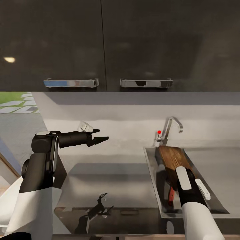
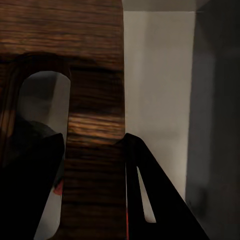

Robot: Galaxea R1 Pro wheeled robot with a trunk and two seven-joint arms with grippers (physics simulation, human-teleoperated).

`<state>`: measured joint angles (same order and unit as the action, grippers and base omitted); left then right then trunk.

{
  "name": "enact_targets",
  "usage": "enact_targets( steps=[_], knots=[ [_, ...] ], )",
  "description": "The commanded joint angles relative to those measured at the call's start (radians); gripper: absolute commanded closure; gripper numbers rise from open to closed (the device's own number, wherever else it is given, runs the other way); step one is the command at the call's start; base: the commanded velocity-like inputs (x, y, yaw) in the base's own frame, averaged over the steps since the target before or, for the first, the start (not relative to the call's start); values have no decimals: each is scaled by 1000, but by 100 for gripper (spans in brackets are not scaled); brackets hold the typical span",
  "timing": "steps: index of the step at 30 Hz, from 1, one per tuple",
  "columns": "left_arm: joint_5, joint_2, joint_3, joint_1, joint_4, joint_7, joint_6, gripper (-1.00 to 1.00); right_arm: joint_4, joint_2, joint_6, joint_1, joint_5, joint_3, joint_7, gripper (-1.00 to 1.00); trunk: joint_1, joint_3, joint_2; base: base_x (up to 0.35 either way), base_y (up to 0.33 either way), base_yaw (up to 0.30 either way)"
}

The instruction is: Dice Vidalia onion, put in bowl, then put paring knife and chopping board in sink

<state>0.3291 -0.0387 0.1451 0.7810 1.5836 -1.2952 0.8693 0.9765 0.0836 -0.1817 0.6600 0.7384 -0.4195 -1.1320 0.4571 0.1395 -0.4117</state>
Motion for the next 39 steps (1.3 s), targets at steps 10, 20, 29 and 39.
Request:
enact_targets(
  steps=[10,20,29,39],
  knots=[
    [10,-1,2,1,1,-10,10,-100,-17,1,-10,1,-1,-2,-3,100,1,14,-2,0,0,0],
    [10,-1,2,1,1,-10,10,-100,-18,1,-10,1,-1,-2,-3,100,1,27,-2,0,0,0],
    [10,-1,2,1,1,-11,10,-100,-18,1,-10,1,0,-2,-3,100,1,40,-2,0,0,0],
    [10,-1,2,1,1,-12,10,-100,-18,1,-10,1,-1,-2,-3,100,1,55,-2,0,0,0]
  ],
)
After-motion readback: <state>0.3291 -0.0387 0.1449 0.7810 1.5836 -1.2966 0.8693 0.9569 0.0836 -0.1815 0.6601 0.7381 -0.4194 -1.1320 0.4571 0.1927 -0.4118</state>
